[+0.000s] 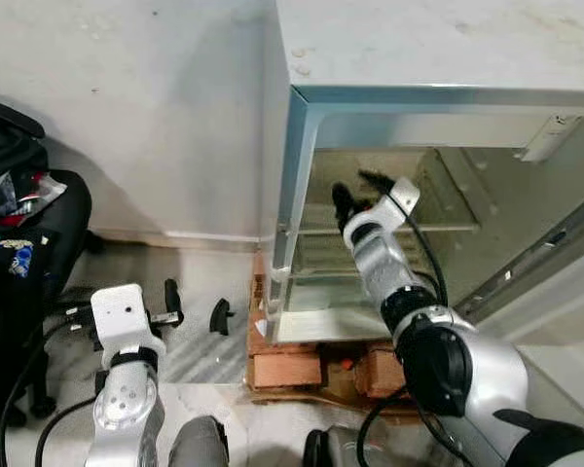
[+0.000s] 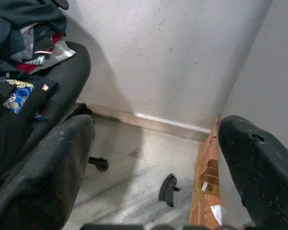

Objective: Restocking fridge

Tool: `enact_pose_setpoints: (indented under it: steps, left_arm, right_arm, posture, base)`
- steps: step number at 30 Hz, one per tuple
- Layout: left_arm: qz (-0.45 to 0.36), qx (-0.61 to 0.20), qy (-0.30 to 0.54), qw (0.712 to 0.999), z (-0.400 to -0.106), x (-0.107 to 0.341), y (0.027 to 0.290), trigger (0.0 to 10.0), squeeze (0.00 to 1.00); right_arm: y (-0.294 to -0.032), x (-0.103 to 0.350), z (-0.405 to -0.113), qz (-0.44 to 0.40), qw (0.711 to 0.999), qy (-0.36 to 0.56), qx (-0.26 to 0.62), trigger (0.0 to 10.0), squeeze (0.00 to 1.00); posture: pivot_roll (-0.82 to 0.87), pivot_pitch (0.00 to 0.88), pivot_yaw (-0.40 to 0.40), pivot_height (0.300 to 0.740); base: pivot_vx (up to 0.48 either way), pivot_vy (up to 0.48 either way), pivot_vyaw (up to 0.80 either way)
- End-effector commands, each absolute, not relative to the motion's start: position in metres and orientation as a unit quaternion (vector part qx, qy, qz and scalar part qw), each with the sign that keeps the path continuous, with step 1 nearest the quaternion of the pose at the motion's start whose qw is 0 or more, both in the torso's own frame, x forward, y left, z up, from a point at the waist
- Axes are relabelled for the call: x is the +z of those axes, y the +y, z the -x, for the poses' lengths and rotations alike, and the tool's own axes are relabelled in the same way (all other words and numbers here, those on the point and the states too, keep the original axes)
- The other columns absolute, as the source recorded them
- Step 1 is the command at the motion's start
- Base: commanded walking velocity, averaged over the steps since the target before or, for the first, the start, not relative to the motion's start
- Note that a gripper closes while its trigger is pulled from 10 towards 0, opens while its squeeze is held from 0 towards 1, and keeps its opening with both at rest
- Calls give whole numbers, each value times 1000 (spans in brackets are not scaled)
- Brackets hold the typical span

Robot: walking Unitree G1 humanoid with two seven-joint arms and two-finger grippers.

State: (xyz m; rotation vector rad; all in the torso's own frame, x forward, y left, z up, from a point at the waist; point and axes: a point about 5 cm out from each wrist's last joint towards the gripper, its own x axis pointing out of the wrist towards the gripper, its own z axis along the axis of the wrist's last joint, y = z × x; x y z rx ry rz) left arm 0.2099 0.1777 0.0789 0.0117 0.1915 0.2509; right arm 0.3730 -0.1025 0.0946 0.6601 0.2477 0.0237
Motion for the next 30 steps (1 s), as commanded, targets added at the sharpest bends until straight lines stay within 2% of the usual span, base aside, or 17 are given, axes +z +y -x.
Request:
enact_pose_setpoints:
  steps: [1,5,13,17,19,30]
  left_arm:
    - [-8,124,98,987,-213,75,177,10000,0]
    - [-9,118,94,989,-219,76,176,10000,0]
    - [-10,112,84,990,-230,75,176,10000,0]
    - [-9,105,83,991,-233,73,174,10000,0]
    - [-9,96,81,992,-238,73,171,10000,0]
    - [-7,88,72,993,-248,73,168,10000,0]
  right_arm:
    - [-105,95,-372,-270,956,111,31,10000,1000]
    - [-111,97,-373,-213,972,95,39,10000,1000]
    - [-128,103,-374,-155,986,52,28,10000,1000]
    - [-130,100,-372,-142,988,57,34,10000,1000]
    - [-129,92,-368,-105,990,75,50,10000,1000]
    - [-136,78,-360,-100,989,101,41,10000,1000]
  posture:
    - [193,86,-60,740]
    - [184,68,-52,740]
    - [169,39,-46,740]
    - [153,26,-40,740]
    - [142,14,-36,740]
    - [123,0,-29,740]
  base:
    - [0,0,0]
    - [0,0,0]
    - [0,0,0]
    - [0,0,0]
    - [0,0,0]
    - [0,0,0]
